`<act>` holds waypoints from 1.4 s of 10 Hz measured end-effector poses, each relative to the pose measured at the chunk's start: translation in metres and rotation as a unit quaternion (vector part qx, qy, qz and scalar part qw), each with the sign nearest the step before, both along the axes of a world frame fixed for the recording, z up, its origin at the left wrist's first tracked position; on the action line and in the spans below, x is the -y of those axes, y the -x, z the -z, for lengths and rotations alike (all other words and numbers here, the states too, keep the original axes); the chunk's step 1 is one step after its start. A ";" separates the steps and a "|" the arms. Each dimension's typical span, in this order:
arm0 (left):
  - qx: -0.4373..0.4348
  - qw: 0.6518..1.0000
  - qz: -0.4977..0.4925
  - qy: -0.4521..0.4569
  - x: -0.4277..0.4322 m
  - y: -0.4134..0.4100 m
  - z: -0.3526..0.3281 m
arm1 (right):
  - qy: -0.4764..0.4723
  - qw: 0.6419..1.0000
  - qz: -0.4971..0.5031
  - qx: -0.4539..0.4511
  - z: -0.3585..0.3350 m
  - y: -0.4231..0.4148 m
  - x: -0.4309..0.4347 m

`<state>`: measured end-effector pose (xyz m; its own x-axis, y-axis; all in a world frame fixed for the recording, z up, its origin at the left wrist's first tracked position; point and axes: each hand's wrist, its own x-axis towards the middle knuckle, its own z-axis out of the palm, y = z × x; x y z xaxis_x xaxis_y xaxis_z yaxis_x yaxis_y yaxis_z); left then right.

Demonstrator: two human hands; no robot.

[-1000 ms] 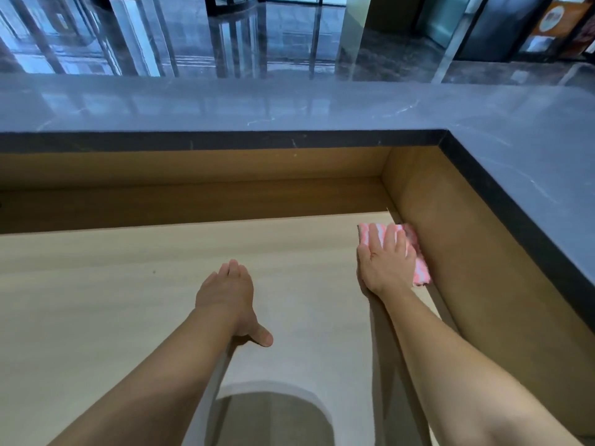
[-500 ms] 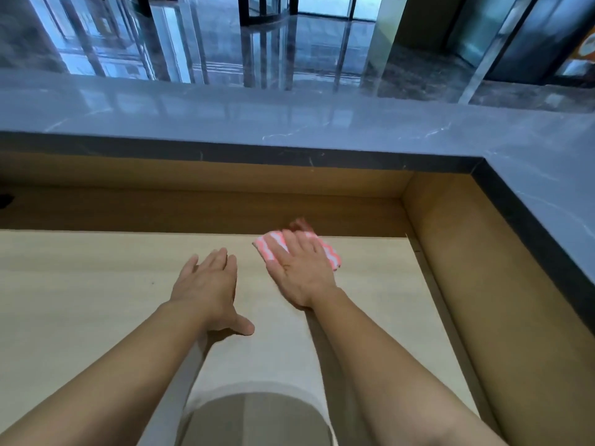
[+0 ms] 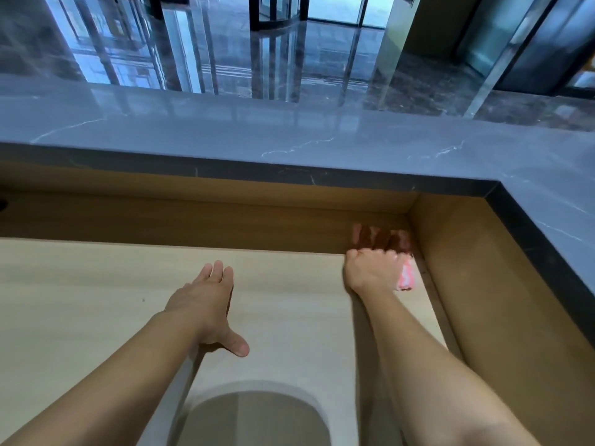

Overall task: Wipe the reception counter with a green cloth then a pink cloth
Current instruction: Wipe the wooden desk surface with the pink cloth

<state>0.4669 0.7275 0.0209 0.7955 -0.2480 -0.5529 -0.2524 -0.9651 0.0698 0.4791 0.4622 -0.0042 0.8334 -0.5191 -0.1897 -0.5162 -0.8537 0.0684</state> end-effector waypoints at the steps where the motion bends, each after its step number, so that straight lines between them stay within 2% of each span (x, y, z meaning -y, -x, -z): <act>1: 0.003 1.000 0.004 0.004 -0.002 0.000 0.003 | -0.026 0.992 -0.120 0.016 -0.001 -0.018 -0.070; 2: 0.003 1.000 0.009 0.006 -0.004 -0.001 0.005 | -0.095 0.963 -0.248 0.040 0.003 -0.027 -0.122; 3: 0.007 1.000 0.010 0.015 -0.006 0.001 0.006 | -0.139 0.941 -0.306 0.026 0.006 -0.034 -0.121; 4: 0.013 1.000 0.013 0.019 -0.008 0.002 0.006 | -0.102 0.942 -0.308 0.079 0.017 -0.043 -0.065; 5: 0.014 1.000 0.014 0.019 -0.008 0.003 0.005 | -0.010 0.967 -0.245 0.076 0.014 -0.041 0.009; 6: 0.013 1.000 0.013 0.021 -0.007 0.003 0.004 | -0.009 0.986 -0.141 0.084 0.012 -0.028 0.072; 7: 0.013 1.000 0.015 0.018 -0.006 0.003 0.003 | -0.021 0.992 -0.097 0.077 0.015 -0.032 0.089; 8: 0.011 1.000 0.012 0.020 -0.006 0.002 0.004 | -0.063 0.995 -0.036 0.067 0.021 -0.051 0.056; 9: 0.015 1.000 0.009 0.023 -0.007 0.001 0.005 | -0.118 0.959 -0.094 0.238 0.038 -0.069 -0.003; 10: 0.023 0.999 0.014 0.027 -0.008 0.001 0.005 | -0.515 0.714 0.049 0.471 0.026 -0.073 -0.077; 11: 0.039 0.998 0.021 0.048 -0.011 0.003 0.006 | -0.638 0.714 -0.052 0.285 -0.001 -0.071 -0.170; 12: 0.096 0.990 0.036 0.093 -0.024 0.006 0.005 | -0.407 0.887 -0.201 0.081 0.003 -0.070 -0.210; 13: 0.092 0.980 0.085 0.156 -0.047 0.004 0.006 | -0.342 0.915 -0.208 0.051 -0.002 -0.068 -0.212; 14: 0.075 0.979 0.082 0.168 -0.080 0.001 0.004 | -0.353 0.912 -0.154 0.142 0.007 -0.066 -0.182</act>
